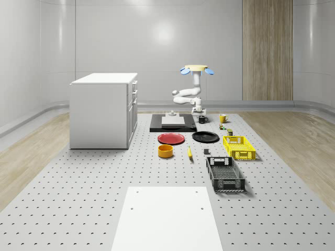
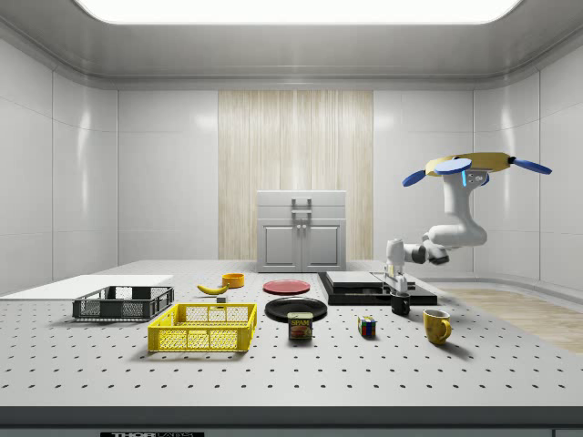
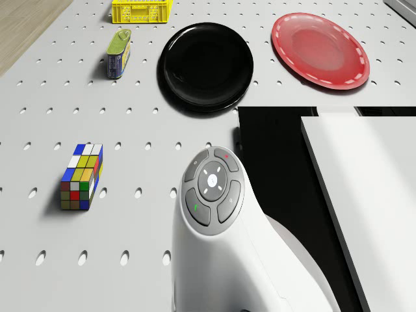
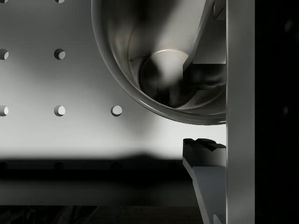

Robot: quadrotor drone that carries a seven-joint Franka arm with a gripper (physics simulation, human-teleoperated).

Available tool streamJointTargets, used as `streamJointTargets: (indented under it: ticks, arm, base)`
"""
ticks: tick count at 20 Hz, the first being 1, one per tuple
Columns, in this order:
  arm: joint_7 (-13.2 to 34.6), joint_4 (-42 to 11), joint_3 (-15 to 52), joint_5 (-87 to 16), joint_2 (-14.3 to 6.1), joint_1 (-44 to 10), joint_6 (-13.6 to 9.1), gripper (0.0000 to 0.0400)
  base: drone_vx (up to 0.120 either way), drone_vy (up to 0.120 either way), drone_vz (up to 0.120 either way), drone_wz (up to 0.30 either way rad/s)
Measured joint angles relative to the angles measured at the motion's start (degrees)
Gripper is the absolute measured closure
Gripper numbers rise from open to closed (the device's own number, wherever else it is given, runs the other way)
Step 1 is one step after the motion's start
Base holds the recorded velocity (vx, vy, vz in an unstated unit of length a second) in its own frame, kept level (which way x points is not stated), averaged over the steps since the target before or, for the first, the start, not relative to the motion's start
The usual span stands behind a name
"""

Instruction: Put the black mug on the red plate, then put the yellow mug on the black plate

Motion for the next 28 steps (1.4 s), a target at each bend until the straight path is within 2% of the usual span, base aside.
streamJointTargets:
  ticks: [5, 12, 15, 28]
  arm:
    - [0.3, -0.2, 1.0, 1.1, -0.4, -0.2, 0.0, 0.0281]
    - [1.2, -1.4, 6.1, 6.1, -0.8, -0.6, -1.4, 0.0288]
    - [1.5, -1.6, 7.6, 7.7, -1.1, -0.8, -1.6, 0.0289]
    - [2.2, -1.7, 9.7, 10.2, -3.1, -1.5, -0.3, 0.0290]
  base:
    - [0.000, 0.000, 0.000, 0.000]
    - [0.000, 0.000, 0.114, 0.000]
    - [0.120, -0.107, 0.120, 0.000]
    - [0.120, -0.120, 0.012, 0.000]
